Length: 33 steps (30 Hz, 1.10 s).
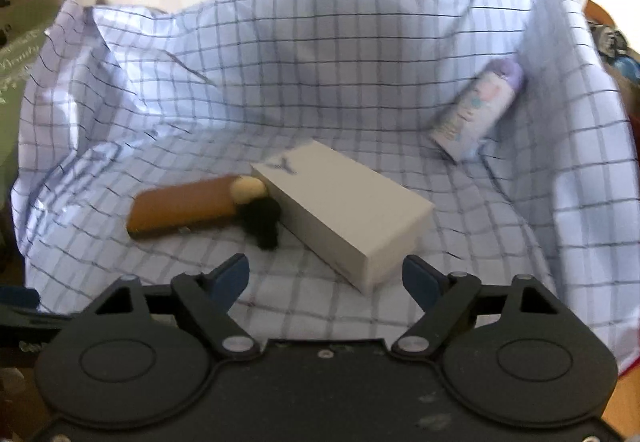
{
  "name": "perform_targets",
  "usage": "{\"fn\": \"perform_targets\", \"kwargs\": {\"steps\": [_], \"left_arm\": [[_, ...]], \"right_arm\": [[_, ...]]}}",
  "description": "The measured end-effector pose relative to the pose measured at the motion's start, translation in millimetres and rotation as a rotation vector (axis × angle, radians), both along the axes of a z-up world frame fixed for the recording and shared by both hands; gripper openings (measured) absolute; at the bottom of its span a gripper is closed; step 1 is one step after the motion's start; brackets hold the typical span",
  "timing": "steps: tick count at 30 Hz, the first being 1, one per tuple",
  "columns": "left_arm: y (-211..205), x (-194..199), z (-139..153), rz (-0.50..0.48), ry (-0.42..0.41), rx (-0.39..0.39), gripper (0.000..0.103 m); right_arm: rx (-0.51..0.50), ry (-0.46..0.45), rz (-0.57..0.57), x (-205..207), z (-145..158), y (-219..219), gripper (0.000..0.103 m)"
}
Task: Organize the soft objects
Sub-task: 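Grasp the black round-headed cylinder with the left gripper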
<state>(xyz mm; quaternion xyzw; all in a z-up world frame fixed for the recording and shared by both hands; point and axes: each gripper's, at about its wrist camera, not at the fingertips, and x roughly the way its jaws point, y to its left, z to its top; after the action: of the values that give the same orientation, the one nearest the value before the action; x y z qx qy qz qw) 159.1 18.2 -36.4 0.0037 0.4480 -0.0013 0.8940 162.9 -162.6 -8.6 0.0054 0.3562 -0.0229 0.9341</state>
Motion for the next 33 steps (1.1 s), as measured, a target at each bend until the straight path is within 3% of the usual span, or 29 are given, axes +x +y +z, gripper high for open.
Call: {"fn": "perform_targets", "kwargs": {"steps": [13, 20, 25, 29, 33], "left_arm": [[22, 26, -17, 0.063, 0.047, -0.010, 0.093], [33, 29, -22, 0.100, 0.063, -0.009, 0.093], [38, 28, -22, 0.120, 0.062, 0.000, 0.093], [39, 27, -23, 0.123, 0.062, 0.009, 0.093], [38, 27, -22, 0.119, 0.058, 0.013, 0.093]], "right_arm": [[0.076, -0.024, 0.160, 76, -20, 40, 0.059], [0.073, 0.043, 0.208, 113, -41, 53, 0.059], [0.089, 0.084, 0.261, 105, -45, 55, 0.060], [0.257, 0.172, 0.322, 94, -37, 42, 0.059], [0.226, 0.149, 0.265, 79, -34, 33, 0.062]]}}
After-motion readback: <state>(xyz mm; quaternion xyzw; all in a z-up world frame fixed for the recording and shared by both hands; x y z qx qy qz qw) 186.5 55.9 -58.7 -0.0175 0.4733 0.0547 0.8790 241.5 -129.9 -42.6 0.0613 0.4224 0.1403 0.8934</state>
